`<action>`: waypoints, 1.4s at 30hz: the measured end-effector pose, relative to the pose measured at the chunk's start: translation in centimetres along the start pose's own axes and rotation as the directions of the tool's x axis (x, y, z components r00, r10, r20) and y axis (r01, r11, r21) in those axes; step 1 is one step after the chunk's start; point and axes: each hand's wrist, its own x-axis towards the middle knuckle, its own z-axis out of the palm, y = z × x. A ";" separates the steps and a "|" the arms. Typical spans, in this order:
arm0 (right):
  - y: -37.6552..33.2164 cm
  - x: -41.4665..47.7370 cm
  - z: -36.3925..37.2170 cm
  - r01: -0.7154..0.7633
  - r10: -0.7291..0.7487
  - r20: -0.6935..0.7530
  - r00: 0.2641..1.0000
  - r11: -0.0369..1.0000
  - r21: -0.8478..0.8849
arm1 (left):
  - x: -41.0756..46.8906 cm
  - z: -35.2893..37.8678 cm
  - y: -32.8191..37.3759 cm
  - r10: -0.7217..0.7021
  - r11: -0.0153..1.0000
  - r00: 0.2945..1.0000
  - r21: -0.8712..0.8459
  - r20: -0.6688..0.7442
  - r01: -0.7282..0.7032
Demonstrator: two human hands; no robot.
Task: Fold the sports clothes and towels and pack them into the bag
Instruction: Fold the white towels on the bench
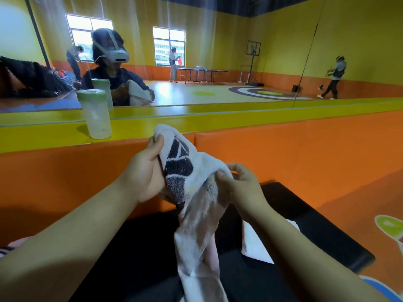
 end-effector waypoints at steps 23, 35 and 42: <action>-2.4 1.8 0.0 0.038 -0.080 0.235 0.969 0.983 0.180 | 0.6 1.5 -5.3 -0.010 0.988 1.000 0.156 0.012 0.008; 0.8 3.7 -4.6 -0.051 -0.038 -0.288 0.957 0.954 -0.297 | 0.4 -4.9 -2.4 0.016 0.906 0.913 0.391 -0.408 0.160; 1.2 4.1 -4.4 -0.261 0.267 -0.113 0.957 0.963 0.063 | 0.3 -6.7 -2.7 0.057 0.965 0.901 0.256 -0.429 0.061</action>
